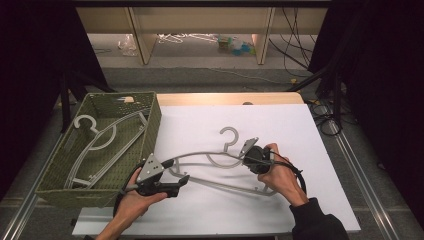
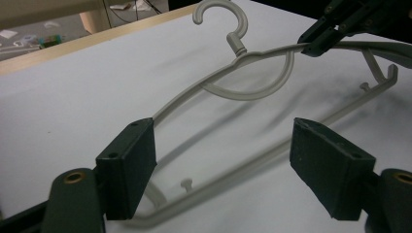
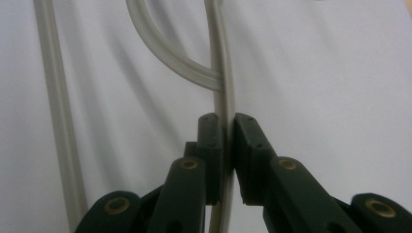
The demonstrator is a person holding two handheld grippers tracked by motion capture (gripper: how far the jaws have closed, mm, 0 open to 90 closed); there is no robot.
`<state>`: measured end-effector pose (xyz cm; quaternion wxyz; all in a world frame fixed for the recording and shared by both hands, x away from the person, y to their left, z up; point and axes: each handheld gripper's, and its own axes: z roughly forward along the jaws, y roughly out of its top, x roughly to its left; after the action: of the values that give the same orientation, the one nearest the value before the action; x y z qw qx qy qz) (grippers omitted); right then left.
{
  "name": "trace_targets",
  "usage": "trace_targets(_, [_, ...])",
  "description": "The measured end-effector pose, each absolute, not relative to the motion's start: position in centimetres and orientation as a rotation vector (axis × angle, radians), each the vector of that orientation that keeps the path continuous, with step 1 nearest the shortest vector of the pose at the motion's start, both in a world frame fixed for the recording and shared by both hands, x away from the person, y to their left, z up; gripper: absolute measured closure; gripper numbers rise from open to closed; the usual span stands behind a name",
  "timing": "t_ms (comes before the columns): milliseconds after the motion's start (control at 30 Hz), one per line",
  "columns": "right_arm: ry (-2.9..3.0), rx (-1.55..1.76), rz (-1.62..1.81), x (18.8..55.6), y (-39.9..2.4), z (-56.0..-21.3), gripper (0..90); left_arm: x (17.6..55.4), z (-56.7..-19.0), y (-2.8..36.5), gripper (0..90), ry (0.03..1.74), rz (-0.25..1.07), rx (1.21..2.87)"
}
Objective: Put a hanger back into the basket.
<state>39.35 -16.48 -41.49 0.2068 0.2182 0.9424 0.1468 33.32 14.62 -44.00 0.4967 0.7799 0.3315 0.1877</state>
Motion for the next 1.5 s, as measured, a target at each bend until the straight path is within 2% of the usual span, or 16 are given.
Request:
trace_targets(200, [2.616,0.493,0.412,37.9,-15.9,-40.6,82.4,35.1,-43.1,11.6,25.5,0.723,0.480,1.979])
trace_targets(300, [2.613,0.474,0.418,37.5,-15.9,-40.5,82.4,35.8,-43.0,11.1,26.1,0.736,0.444,1.997])
trace_targets(367, [2.611,0.469,0.425,37.2,-16.1,-40.3,82.3,36.4,-42.9,10.7,29.3,0.709,0.427,2.053])
trace_targets(400, [2.604,0.466,0.433,36.9,-16.2,-40.1,82.4,37.0,-42.8,10.4,31.6,0.684,0.477,2.083])
trace_targets(467, [2.604,0.466,0.438,36.8,-16.2,-40.0,82.4,37.2,-42.8,10.1,36.6,0.702,0.471,2.089])
trace_targets(800, [2.605,0.406,0.458,35.9,-16.2,-39.4,82.3,38.3,-43.3,8.2,44.5,0.638,0.455,2.168])
trace_targets(1000, [2.607,0.379,0.468,35.6,-15.9,-39.1,82.3,38.4,-43.2,7.4,52.6,0.571,0.445,2.196])
trace_targets(1067, [2.614,0.367,0.474,35.5,-15.9,-39.1,82.2,38.5,-43.1,7.2,61.8,0.553,0.456,2.225])
trace_targets(1133, [2.613,0.379,0.477,35.5,-16.0,-39.1,82.2,38.4,-43.0,7.1,66.2,0.522,0.465,2.251])
trace_targets(1333, [2.597,0.336,0.495,35.6,-16.0,-39.0,81.6,37.8,-42.1,7.2,71.5,0.439,0.516,2.300])
trace_targets(1500, [2.532,0.375,0.553,36.0,-16.5,-38.7,75.7,37.1,-41.3,7.2,74.5,0.403,0.539,2.293])
